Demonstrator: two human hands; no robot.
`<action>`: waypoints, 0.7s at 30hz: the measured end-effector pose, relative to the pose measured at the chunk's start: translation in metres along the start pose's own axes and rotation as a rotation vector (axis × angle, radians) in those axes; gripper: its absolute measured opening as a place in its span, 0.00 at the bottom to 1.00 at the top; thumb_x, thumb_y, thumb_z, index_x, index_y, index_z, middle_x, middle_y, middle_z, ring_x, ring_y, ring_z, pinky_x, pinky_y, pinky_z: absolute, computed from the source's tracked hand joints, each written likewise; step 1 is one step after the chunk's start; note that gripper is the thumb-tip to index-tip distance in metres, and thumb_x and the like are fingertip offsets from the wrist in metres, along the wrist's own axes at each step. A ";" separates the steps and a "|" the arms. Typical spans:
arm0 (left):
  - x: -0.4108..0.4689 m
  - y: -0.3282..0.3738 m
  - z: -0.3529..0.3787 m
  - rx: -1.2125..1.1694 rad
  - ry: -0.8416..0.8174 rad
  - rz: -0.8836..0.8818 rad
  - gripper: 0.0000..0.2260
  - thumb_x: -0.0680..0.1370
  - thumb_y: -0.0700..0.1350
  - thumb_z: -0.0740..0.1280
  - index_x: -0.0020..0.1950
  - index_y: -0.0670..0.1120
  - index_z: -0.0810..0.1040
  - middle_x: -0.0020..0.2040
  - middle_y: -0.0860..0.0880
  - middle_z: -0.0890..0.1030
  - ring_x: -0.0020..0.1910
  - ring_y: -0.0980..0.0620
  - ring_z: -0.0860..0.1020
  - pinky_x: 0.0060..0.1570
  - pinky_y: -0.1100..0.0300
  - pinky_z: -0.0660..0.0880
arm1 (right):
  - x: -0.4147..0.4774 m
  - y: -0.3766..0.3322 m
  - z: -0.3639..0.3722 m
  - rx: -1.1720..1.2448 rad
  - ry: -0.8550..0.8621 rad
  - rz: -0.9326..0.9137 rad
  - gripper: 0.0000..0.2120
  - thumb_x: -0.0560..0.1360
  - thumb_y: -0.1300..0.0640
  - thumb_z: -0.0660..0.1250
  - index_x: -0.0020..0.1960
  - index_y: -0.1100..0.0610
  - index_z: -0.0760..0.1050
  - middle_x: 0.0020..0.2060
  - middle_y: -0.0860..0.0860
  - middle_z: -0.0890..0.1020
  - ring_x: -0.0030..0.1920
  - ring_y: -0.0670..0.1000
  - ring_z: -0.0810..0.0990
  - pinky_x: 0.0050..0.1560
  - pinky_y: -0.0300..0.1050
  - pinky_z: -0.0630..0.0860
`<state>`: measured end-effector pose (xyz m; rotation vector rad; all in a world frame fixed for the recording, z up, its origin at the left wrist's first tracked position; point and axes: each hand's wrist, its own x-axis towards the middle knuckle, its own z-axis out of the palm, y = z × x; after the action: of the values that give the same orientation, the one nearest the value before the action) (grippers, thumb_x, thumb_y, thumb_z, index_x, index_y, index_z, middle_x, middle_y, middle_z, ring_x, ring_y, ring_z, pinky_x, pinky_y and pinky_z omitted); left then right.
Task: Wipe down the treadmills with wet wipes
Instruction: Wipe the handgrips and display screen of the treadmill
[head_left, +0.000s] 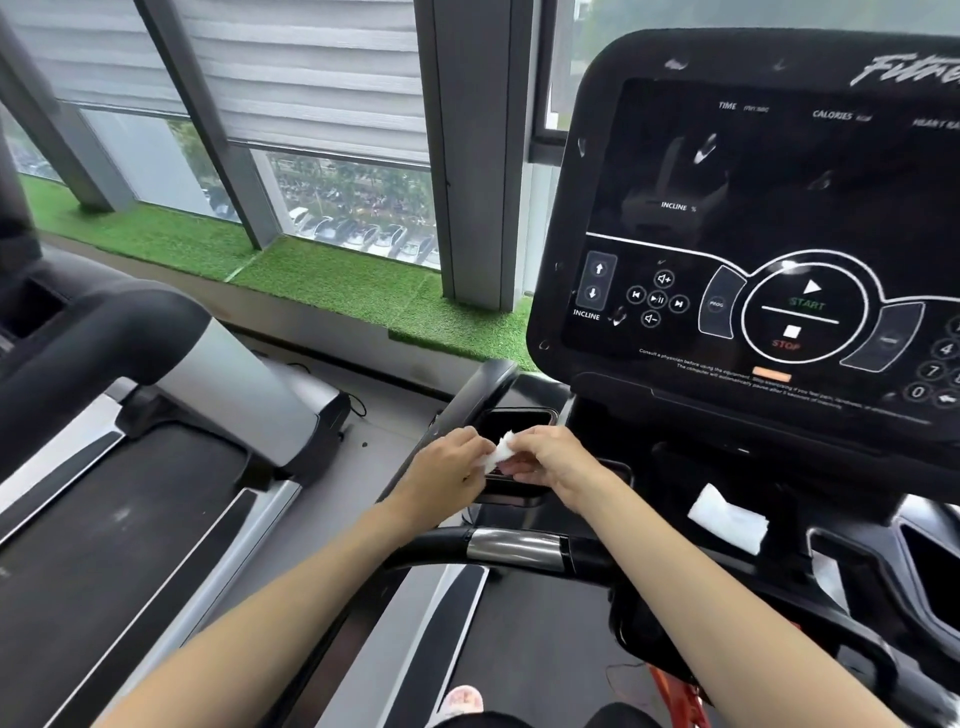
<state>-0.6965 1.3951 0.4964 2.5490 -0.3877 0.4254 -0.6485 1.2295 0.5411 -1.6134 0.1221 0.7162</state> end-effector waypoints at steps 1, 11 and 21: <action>-0.001 -0.009 0.000 0.029 -0.011 -0.028 0.09 0.70 0.34 0.67 0.47 0.43 0.80 0.41 0.49 0.76 0.39 0.51 0.74 0.38 0.61 0.70 | 0.001 0.002 -0.003 -0.124 0.003 -0.013 0.05 0.77 0.60 0.65 0.43 0.56 0.77 0.37 0.53 0.83 0.39 0.49 0.81 0.43 0.40 0.76; 0.000 -0.039 0.011 0.505 -0.299 -0.167 0.11 0.61 0.35 0.74 0.39 0.48 0.83 0.36 0.50 0.78 0.35 0.47 0.77 0.32 0.58 0.71 | 0.002 0.025 -0.018 -1.115 0.074 -0.214 0.15 0.76 0.62 0.58 0.59 0.54 0.78 0.56 0.53 0.81 0.56 0.56 0.78 0.56 0.50 0.75; 0.023 -0.015 0.034 0.013 -0.407 -0.454 0.14 0.77 0.35 0.61 0.55 0.48 0.81 0.56 0.48 0.81 0.57 0.47 0.77 0.51 0.58 0.72 | 0.000 0.024 -0.027 -0.903 0.161 -0.194 0.19 0.75 0.66 0.56 0.60 0.55 0.79 0.57 0.54 0.81 0.57 0.54 0.78 0.59 0.49 0.74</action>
<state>-0.6630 1.3847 0.4701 2.6232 0.0605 -0.2625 -0.6495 1.1998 0.5205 -2.5005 -0.2827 0.5048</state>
